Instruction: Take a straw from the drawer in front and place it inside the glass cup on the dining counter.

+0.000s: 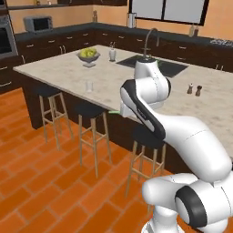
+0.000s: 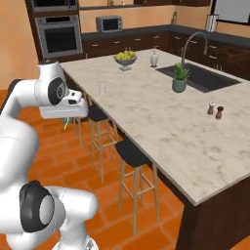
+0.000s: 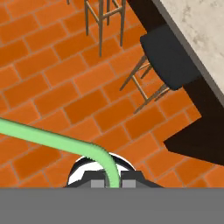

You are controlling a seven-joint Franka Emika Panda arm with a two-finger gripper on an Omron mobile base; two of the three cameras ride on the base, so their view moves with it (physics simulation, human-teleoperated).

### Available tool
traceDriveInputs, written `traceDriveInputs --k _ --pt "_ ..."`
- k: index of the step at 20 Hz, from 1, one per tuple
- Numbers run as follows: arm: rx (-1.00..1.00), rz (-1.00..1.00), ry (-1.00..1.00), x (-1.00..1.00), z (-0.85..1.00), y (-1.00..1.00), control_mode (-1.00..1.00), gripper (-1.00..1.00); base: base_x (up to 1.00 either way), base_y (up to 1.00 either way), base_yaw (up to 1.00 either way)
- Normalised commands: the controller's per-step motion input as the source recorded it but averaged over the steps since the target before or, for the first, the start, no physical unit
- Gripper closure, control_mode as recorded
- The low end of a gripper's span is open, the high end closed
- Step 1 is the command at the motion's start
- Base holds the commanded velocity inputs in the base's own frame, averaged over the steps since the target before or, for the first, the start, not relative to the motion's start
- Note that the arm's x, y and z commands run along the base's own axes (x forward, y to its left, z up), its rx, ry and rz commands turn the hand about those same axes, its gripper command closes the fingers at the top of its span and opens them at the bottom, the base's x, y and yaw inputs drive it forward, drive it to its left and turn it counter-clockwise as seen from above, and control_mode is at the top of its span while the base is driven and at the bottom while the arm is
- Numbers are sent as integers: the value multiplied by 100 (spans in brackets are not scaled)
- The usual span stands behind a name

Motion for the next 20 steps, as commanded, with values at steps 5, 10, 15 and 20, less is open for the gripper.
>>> traceDriveInputs --k 5,10,15,20 --pt "0 0 0 0 0 0 100 100 23 100 -42" --pt "0 0 0 0 0 0 100 100 17 100 -42" --pt "0 0 0 0 0 0 100 100 15 100 -43" --pt "0 0 0 0 0 0 100 100 22 100 -45"
